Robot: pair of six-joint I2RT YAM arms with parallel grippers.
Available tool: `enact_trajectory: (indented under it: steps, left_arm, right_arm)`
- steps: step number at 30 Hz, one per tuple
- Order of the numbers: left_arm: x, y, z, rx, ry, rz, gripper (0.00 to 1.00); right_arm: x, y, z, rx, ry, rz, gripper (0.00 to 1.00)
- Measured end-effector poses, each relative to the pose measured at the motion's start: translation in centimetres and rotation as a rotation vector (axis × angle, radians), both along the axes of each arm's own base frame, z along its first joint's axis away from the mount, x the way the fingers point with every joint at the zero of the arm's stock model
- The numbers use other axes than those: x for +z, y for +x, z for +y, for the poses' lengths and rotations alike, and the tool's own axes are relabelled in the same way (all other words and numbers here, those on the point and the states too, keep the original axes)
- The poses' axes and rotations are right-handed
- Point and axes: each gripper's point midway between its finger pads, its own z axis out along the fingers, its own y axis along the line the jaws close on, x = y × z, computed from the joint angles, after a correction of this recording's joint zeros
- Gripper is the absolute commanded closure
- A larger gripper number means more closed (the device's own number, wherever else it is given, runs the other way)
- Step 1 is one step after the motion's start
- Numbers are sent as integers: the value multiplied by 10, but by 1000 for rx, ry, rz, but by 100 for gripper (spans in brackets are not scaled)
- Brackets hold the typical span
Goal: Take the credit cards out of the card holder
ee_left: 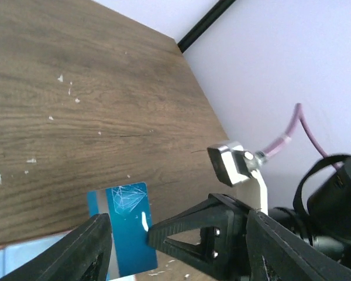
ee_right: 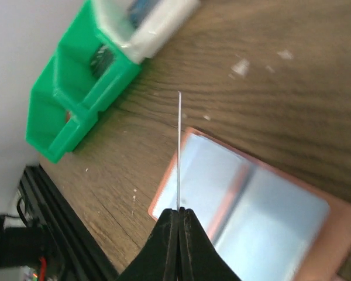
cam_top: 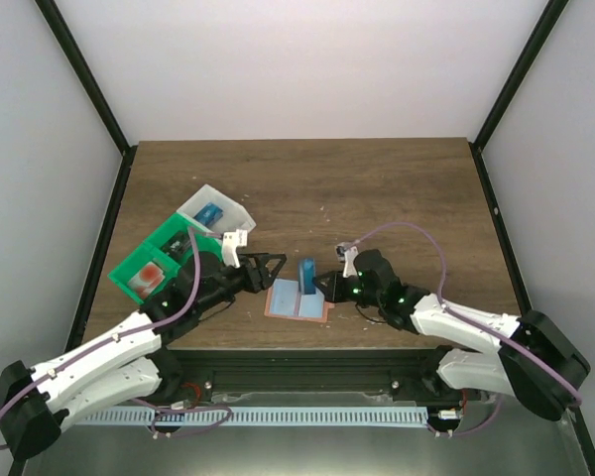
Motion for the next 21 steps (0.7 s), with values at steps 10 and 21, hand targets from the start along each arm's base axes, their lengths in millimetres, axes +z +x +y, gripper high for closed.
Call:
enact_trajectory:
  steps: [10, 21]
  left_arm:
    - [26, 3, 0, 58, -167, 283, 43]
    - [19, -14, 8, 134, -341, 598, 50]
  right_arm:
    - [58, -20, 27, 276, -97, -711, 100]
    - [68, -13, 26, 321, -359, -1154, 100]
